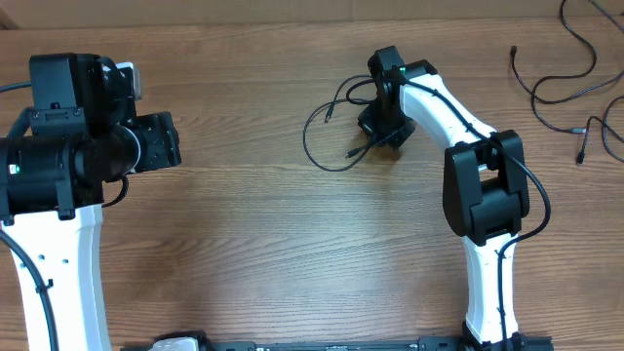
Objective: Untangle cables
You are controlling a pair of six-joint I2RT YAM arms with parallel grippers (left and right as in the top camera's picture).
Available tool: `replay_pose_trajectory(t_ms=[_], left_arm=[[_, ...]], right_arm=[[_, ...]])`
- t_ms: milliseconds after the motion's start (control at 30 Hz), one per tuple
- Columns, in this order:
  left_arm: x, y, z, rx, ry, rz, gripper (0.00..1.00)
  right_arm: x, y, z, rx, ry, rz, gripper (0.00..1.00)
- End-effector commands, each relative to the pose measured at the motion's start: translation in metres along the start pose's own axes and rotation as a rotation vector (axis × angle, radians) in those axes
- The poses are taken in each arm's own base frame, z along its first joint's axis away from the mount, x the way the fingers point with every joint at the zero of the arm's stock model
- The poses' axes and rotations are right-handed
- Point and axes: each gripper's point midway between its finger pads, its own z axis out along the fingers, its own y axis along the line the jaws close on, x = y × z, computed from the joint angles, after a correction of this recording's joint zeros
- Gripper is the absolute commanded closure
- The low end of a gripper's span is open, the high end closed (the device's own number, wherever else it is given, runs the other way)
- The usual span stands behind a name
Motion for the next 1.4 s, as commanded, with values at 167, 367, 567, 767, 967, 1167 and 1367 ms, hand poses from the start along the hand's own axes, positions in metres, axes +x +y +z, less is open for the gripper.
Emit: replay_pose_trajectory(t_ms=[167, 367, 567, 767, 967, 1167, 1367], left_arm=[[0.000, -0.002, -0.003, 0.002, -0.001, 0.023, 0.33], [0.000, -0.001, -0.003, 0.000, -0.004, 0.026, 0.33], [-0.005, -0.002, -0.003, 0.002, -0.021, 0.028, 0.34], [-0.004, -0.002, -0.003, 0.002, -0.018, 0.027, 0.34], [-0.004, -0.002, -0.003, 0.002, -0.020, 0.027, 0.34], [-0.004, -0.002, -0.003, 0.002, -0.020, 0.039, 0.34], [-0.008, -0.002, -0.004, 0.003, -0.036, 0.040, 0.34]], right_arm=[[0.007, -0.008, 0.027, 0.069, 0.015, -0.091, 0.96], [-0.009, 0.019, -0.045, 0.048, -0.151, -0.192, 0.96], [-0.025, 0.059, -0.154, -0.119, -0.321, -0.262, 0.96], [-0.041, 0.053, -0.233, -0.186, -0.439, -0.252, 0.96], [-0.075, 0.009, -0.276, -0.157, -0.510, -0.182, 0.96], [-0.126, -0.079, -0.311, -0.082, -0.544, -0.047, 0.96], [-0.126, -0.153, -0.399, -0.112, -0.704, -0.001, 0.96]])
